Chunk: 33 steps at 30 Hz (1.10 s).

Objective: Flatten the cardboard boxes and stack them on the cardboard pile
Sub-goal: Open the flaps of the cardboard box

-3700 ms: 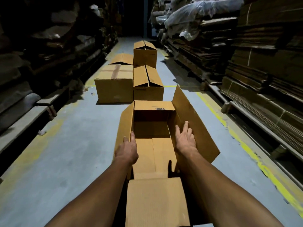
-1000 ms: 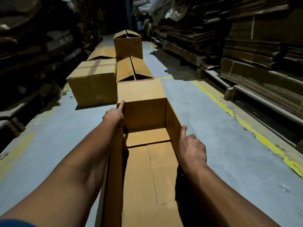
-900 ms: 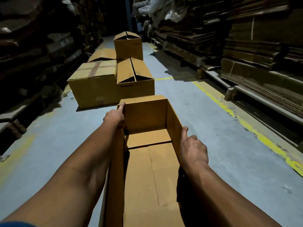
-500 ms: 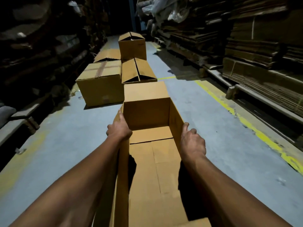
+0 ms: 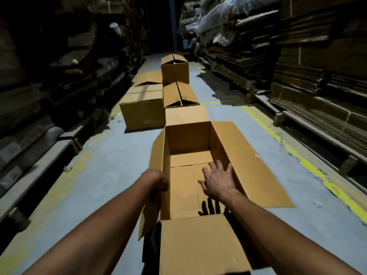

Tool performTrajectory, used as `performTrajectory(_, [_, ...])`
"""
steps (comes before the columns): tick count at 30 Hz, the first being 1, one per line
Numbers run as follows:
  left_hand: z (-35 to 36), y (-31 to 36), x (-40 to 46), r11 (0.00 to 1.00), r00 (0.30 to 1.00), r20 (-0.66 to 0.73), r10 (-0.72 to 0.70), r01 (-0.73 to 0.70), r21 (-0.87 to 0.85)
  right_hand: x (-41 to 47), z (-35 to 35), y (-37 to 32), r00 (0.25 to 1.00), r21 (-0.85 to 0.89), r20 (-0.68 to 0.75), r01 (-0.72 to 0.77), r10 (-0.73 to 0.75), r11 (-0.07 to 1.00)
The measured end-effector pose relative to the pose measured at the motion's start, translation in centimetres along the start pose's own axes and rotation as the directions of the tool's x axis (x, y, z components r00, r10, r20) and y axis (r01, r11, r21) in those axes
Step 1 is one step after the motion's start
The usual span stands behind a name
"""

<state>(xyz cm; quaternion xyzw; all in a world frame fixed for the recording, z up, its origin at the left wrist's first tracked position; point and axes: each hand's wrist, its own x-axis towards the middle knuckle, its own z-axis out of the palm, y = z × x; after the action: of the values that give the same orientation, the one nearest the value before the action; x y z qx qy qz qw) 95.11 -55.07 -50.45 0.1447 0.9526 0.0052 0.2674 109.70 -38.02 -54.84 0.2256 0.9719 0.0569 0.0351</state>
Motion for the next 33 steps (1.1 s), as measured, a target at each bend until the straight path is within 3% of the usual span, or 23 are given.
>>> performTrajectory(3, [-0.1,-1.0,-1.6,0.975,0.975,0.218,-0.054,0.099,-0.200,-2.3,-2.3,-1.1,0.995,0.141,0.100,0.000,-0.015,0.990])
performTrajectory(6, [-0.4,-0.9,-3.0,0.947,0.969,0.247,0.002,0.078,-0.312,-4.0,-4.8,-2.1,0.989,0.324,0.140,0.003,-0.051,0.946])
performTrajectory(9, [-1.6,0.4,-5.1,0.946,0.993,0.095,0.070,-0.036,-0.323,-5.7,-6.9,-3.7,0.973,0.498,0.200,-0.001,-0.113,0.867])
performTrajectory(13, [-3.1,2.2,-8.4,0.985,0.966,-0.194,0.170,-0.163,0.052,-7.5,-8.5,-7.6,0.952,0.653,0.214,0.028,-0.219,0.757])
performTrajectory(16, [-4.0,3.5,-10.0,0.972,0.948,-0.227,0.224,-0.201,0.123,-7.2,-9.1,-10.0,0.966,0.749,0.237,-0.115,-0.101,0.653])
performTrajectory(20, [-5.1,4.2,-10.8,0.970,0.929,-0.284,0.237,-0.244,0.012,-6.6,-10.4,-10.4,0.957,0.707,0.276,-0.263,0.087,0.656])
performTrajectory(23, [-7.1,3.6,-10.9,0.915,0.915,-0.355,0.189,-0.295,-0.274,-6.4,-11.9,-8.5,0.971,0.843,0.225,-0.236,0.081,0.483])
performTrajectory(26, [-10.2,2.1,-11.2,0.840,0.884,-0.463,0.070,-0.303,-0.451,-5.0,-14.9,-5.4,0.989,0.985,0.110,-0.122,0.099,0.125])
performTrajectory(28, [-11.8,0.0,-12.0,0.811,0.832,-0.554,-0.040,-0.297,-0.504,-4.4,-17.2,-3.4,0.983,0.986,0.107,-0.087,0.146,-0.139])
performTrajectory(30, [-13.2,-2.0,-11.6,0.754,0.797,-0.581,-0.169,-0.275,-0.597,-4.3,-17.9,-2.4,0.990,0.948,0.090,-0.051,0.108,-0.315])
performTrajectory(33, [-15.3,-3.3,-13.0,0.462,0.870,-0.469,-0.150,-0.358,-0.812,-4.9,-17.0,-1.4,0.995,0.921,0.022,0.018,0.098,-0.389])
